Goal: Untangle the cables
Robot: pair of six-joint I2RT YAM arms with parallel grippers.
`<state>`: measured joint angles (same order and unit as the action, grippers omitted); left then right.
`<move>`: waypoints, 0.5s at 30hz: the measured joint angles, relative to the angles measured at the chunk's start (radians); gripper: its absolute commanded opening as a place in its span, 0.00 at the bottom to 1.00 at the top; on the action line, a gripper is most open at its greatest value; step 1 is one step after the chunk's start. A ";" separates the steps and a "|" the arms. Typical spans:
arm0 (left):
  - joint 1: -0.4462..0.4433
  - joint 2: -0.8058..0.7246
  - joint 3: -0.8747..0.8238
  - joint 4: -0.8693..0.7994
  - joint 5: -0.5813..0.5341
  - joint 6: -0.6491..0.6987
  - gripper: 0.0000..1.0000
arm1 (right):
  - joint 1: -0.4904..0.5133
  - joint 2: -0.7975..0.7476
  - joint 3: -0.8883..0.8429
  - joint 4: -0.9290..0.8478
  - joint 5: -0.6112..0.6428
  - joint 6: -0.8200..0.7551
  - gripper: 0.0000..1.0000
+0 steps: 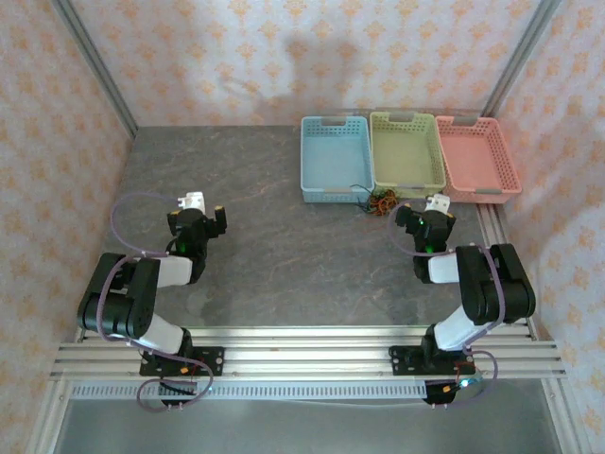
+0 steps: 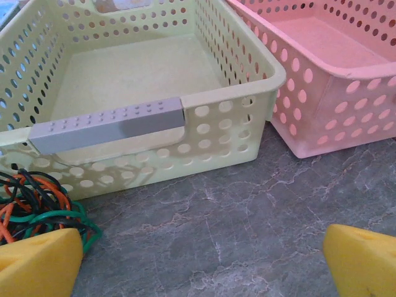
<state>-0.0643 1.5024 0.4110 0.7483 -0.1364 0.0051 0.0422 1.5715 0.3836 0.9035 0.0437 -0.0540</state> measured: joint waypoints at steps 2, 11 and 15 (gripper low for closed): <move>0.000 0.000 0.000 0.000 0.000 0.000 1.00 | 0.000 0.000 0.000 0.000 -0.003 0.000 0.99; 0.000 0.000 0.000 0.000 0.000 0.000 1.00 | 0.000 0.000 0.000 0.000 -0.008 0.000 0.99; 0.000 0.000 0.000 0.000 0.000 0.000 1.00 | 0.000 0.000 0.000 0.000 -0.008 0.000 0.99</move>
<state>-0.0643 1.5024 0.4110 0.7483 -0.1364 0.0051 0.0422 1.5715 0.3836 0.9035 0.0357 -0.0536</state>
